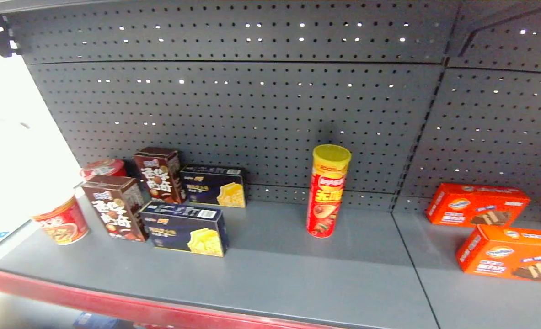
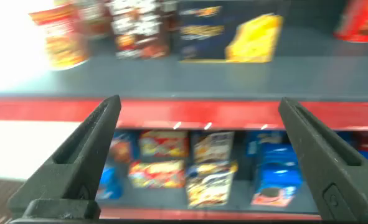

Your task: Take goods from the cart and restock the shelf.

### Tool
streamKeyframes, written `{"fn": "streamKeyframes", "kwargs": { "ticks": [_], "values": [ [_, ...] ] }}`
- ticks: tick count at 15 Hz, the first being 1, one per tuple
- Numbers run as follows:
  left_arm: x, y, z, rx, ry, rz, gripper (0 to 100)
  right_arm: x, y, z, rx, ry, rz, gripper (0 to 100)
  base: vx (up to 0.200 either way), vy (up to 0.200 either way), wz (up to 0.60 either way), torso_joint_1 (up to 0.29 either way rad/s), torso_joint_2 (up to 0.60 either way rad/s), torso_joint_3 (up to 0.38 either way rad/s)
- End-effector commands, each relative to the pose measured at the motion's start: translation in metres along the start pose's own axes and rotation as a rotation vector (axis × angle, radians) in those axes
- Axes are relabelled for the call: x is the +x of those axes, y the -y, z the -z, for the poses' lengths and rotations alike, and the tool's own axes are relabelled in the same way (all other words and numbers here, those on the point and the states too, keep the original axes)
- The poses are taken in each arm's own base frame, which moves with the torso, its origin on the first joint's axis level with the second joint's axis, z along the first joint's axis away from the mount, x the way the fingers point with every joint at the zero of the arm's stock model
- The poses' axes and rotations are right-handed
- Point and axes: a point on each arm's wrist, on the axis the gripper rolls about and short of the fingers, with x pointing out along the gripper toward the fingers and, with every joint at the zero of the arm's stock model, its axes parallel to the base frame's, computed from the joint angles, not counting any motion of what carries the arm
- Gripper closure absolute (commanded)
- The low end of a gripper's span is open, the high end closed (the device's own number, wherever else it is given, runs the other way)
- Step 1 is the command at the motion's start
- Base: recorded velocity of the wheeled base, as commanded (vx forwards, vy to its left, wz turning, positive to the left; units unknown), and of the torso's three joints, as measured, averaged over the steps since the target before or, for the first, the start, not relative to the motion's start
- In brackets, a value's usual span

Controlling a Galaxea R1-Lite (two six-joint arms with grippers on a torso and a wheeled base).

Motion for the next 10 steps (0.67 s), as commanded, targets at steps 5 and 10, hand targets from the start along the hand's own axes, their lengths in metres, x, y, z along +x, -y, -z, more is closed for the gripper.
{"fn": "streamKeyframes", "kwargs": {
  "ticks": [5,10],
  "values": [
    [0.0000,0.0000,0.0003,0.000,-0.001,0.000,0,0.0001,0.0000,0.0000,0.000,-0.001,0.002,0,0.000,0.000,0.60,0.005,0.00,0.002],
    [-0.0001,0.0001,-0.0001,0.003,0.001,0.001,0,0.0001,0.0000,0.0000,0.000,-0.001,0.002,0,0.000,0.000,0.60,0.001,0.00,0.003]
  ]
}}
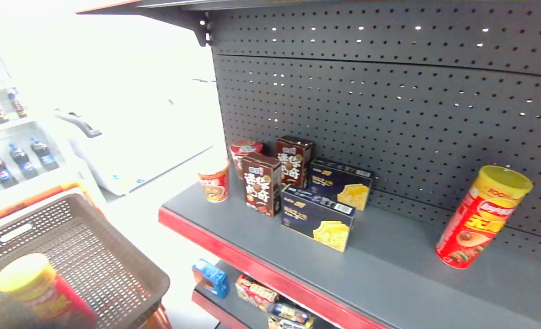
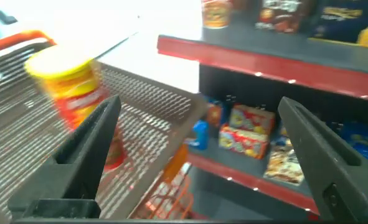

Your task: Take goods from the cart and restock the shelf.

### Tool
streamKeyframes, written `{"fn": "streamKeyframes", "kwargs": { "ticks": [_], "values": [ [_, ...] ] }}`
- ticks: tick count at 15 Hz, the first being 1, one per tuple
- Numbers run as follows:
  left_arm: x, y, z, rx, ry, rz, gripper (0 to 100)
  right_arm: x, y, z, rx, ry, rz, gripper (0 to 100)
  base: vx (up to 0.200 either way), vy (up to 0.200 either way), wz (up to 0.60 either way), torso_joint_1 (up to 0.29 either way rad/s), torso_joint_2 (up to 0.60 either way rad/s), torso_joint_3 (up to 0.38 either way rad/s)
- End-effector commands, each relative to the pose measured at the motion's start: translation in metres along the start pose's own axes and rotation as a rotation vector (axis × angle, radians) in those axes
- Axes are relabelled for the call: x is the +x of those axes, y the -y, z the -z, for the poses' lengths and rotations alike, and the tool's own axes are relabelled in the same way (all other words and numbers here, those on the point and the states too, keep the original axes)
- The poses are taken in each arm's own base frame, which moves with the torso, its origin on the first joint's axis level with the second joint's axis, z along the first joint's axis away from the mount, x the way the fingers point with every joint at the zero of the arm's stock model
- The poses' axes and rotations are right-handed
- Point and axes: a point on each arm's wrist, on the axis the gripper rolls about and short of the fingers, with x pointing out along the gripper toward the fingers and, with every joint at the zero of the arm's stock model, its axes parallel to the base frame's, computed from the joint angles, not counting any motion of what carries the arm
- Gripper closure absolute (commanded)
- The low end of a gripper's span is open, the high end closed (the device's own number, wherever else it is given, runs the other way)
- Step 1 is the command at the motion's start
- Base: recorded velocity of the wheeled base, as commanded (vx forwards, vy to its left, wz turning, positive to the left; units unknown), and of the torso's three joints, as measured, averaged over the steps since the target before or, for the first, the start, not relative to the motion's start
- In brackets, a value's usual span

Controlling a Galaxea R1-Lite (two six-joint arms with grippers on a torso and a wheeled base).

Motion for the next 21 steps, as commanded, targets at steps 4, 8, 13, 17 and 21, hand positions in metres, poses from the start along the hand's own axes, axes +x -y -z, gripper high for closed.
{"fn": "streamKeyframes", "kwargs": {
  "ticks": [4,8,13,17,21],
  "values": [
    [0.000,0.000,0.000,-0.002,0.000,-0.002,0,0.000,0.000,0.000,0.000,-0.001,0.000,0,0.000,0.000,0.60,0.000,0.00,0.004],
    [-0.009,0.000,-0.039,0.039,0.080,0.021,0,0.000,0.000,0.000,0.004,-0.003,-0.001,0,0.000,0.000,0.30,0.006,0.00,0.001],
    [0.043,-0.004,-0.119,0.136,-0.249,-0.067,0,0.000,0.000,0.000,0.004,-0.001,-0.001,0,0.000,0.000,0.00,0.000,0.00,0.000],
    [0.081,-0.007,-0.119,0.135,-0.421,-0.049,0,0.000,0.000,0.000,0.004,-0.001,-0.001,0,0.000,0.000,0.00,0.000,0.00,0.000],
    [0.143,-0.018,-0.100,-0.003,-0.582,0.184,0,0.000,0.000,0.000,0.004,-0.001,-0.001,0,0.000,0.000,0.00,0.000,0.00,0.000]
  ]
}}
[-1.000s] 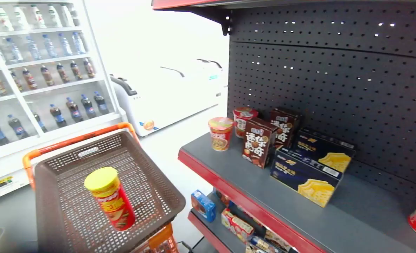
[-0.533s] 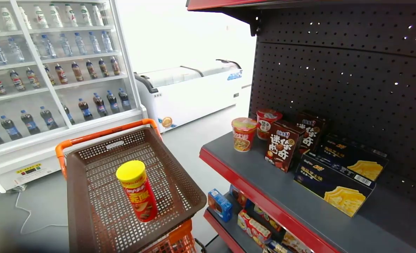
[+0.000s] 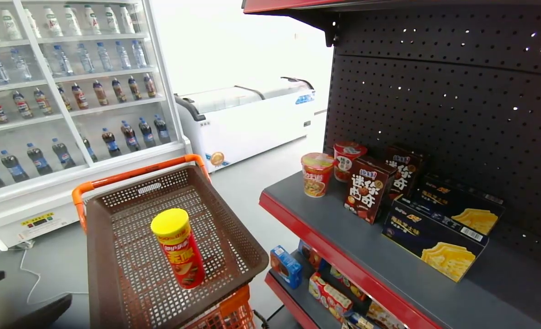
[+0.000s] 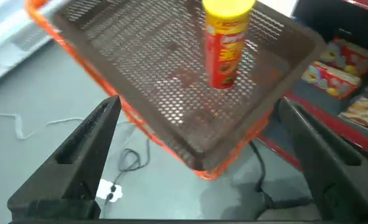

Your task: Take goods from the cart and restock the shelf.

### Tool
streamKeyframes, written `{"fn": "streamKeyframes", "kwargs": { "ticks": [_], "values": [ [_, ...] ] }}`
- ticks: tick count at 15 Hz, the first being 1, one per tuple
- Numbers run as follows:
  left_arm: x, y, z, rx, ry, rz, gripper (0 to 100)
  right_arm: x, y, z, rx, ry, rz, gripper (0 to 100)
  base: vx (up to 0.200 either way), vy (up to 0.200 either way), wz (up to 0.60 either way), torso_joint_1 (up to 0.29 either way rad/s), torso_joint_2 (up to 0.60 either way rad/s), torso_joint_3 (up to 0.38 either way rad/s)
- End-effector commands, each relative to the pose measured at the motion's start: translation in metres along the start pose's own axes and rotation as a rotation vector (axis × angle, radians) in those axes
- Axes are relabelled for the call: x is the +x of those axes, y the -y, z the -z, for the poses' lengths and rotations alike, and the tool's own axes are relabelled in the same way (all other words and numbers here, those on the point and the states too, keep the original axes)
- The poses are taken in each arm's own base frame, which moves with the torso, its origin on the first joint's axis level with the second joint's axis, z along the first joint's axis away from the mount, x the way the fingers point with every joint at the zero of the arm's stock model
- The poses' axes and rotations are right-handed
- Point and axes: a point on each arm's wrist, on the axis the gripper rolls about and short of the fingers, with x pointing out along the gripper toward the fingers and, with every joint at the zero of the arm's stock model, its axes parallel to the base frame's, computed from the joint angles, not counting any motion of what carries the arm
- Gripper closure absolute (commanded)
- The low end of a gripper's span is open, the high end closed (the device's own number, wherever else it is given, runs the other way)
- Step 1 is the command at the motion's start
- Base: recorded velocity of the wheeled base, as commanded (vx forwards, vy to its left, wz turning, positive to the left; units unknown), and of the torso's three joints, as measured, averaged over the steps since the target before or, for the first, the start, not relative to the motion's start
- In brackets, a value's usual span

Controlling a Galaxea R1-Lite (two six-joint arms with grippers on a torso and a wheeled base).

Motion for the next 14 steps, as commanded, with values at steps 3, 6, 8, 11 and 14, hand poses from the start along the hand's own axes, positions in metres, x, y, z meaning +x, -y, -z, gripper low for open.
{"fn": "streamKeyframes", "kwargs": {
  "ticks": [3,6,8,11,14],
  "values": [
    [0.099,-0.031,0.002,-0.082,-0.154,0.177,0,0.000,0.000,0.000,0.000,-0.001,0.000,0,0.000,0.000,0.00,0.000,0.00,0.000],
    [0.134,-0.036,0.018,-0.006,-0.158,0.210,0,0.000,0.000,0.000,0.000,-0.001,0.000,0,0.000,0.000,0.00,0.000,0.00,0.000],
    [0.147,-0.033,0.029,0.057,-0.171,0.288,0,0.000,0.000,0.000,0.000,-0.001,0.000,0,0.000,0.000,0.00,0.000,0.00,0.000],
    [0.170,-0.034,0.034,0.084,-0.169,0.327,0,0.000,0.000,0.000,0.000,-0.001,0.000,0,0.000,0.000,0.00,0.000,0.00,0.000],
    [0.192,-0.039,0.034,0.089,-0.160,0.327,0,0.000,0.000,0.000,0.000,-0.001,0.000,0,0.000,0.000,0.00,0.000,0.00,0.000]
  ]
}}
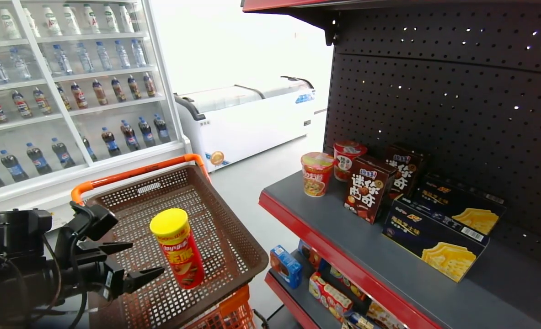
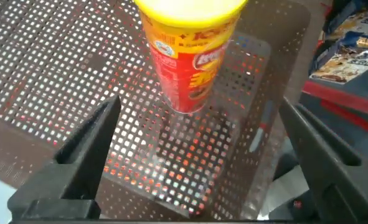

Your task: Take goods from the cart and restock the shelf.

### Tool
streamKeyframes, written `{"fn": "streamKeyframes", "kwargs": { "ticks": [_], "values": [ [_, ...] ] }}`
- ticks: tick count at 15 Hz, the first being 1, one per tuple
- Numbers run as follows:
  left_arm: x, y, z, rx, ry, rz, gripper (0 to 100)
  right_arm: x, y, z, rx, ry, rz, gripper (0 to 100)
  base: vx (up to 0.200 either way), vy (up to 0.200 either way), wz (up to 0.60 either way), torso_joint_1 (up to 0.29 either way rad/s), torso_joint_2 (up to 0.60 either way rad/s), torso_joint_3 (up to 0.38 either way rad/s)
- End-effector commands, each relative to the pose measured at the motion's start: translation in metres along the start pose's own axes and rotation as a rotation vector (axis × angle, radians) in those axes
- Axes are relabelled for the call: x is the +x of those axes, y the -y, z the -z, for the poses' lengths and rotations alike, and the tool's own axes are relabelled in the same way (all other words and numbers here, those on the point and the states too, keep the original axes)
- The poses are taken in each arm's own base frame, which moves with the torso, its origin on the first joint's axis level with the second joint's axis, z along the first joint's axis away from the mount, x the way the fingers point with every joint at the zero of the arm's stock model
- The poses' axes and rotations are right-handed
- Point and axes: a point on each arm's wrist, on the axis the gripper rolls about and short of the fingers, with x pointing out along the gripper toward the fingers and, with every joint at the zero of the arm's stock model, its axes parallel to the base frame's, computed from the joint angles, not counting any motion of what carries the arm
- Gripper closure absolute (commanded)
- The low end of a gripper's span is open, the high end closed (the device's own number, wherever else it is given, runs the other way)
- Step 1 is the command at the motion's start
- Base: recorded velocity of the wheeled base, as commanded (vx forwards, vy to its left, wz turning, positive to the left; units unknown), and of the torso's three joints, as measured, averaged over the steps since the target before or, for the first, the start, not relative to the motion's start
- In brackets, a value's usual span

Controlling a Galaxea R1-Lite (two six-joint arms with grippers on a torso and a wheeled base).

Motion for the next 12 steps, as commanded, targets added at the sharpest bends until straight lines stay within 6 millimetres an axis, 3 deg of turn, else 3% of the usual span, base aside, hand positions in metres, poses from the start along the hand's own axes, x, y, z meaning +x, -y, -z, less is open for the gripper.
{"fn": "streamKeyframes", "kwargs": {
  "ticks": [1,5,12],
  "values": [
    [0.028,-0.010,0.005,-0.014,-0.041,0.028,0,0.000,0.000,0.000,-0.001,-0.001,0.000,0,0.000,0.000,0.00,0.000,0.00,0.000],
    [0.055,-0.015,0.000,0.013,-0.026,0.051,0,0.000,0.000,0.000,-0.001,-0.001,0.000,0,0.000,0.000,0.00,0.000,0.00,0.000],
    [0.083,-0.015,0.001,0.039,-0.058,0.077,0,0.000,0.000,0.000,-0.001,-0.001,0.000,0,0.000,0.000,0.00,0.000,0.00,0.000]
  ]
}}
